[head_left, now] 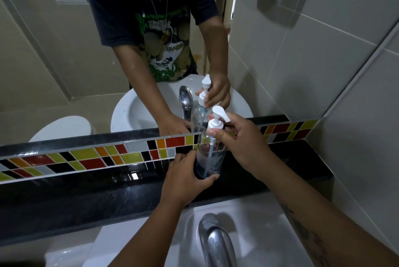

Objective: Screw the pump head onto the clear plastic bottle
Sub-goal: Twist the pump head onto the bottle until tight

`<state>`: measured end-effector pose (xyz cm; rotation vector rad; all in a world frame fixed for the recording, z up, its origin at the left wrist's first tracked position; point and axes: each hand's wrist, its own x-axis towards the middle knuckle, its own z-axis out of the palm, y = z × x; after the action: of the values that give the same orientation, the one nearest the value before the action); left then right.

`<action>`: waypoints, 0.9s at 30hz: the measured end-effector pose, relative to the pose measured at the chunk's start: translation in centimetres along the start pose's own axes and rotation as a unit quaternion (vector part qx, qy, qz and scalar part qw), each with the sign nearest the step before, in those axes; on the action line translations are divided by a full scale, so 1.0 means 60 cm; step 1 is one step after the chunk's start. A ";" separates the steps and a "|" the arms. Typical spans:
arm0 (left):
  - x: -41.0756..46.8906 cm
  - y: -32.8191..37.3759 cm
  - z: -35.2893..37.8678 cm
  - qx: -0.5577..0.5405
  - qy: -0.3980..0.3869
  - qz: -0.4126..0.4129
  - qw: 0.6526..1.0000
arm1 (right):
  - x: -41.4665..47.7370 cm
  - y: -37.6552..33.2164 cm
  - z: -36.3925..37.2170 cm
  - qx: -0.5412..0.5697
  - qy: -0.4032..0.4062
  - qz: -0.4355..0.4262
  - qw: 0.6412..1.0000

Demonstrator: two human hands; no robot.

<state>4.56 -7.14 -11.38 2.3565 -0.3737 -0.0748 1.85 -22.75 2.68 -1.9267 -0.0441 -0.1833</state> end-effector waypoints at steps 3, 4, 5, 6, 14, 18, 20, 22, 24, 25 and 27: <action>0.000 0.001 -0.002 0.000 0.004 0.002 1.000 | 0.002 0.001 0.009 -0.021 0.037 -0.008 0.999; 0.000 0.002 -0.002 0.001 0.005 0.003 1.000 | 0.003 0.001 0.012 -0.022 0.050 -0.010 0.998; -0.001 0.002 -0.002 0.003 0.006 0.005 1.000 | 0.004 0.002 0.016 -0.024 0.060 -0.010 0.998; -0.001 0.003 -0.002 0.005 0.007 0.007 1.000 | 0.005 0.003 0.019 -0.026 0.068 -0.009 0.997; -0.001 0.002 -0.001 0.003 0.008 0.010 1.000 | -0.007 -0.002 0.013 0.012 -0.015 0.010 1.000; -0.001 0.002 0.000 -0.002 0.007 0.008 1.000 | -0.012 0.001 0.020 0.011 0.010 0.005 1.000; -0.002 0.002 0.000 -0.005 0.008 0.009 1.000 | -0.011 0.002 0.025 -0.005 0.030 -0.001 1.000; -0.002 0.001 0.000 -0.004 0.008 0.012 1.000 | -0.012 0.004 0.029 -0.024 0.055 -0.008 0.998; -0.002 0.000 -0.001 -0.003 0.006 0.011 1.000 | -0.013 0.005 0.034 -0.037 0.080 -0.016 0.996; -0.001 0.000 -0.002 -0.003 0.005 0.011 1.000 | -0.014 0.007 0.037 -0.036 0.089 -0.016 0.995; -0.001 0.000 -0.004 -0.007 0.005 0.011 1.000 | -0.015 0.009 0.043 -0.021 0.099 -0.010 0.995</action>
<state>4.52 -6.98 -11.22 2.3381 -0.3940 -0.0548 1.32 -20.50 1.17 -1.9413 0.0732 -0.3899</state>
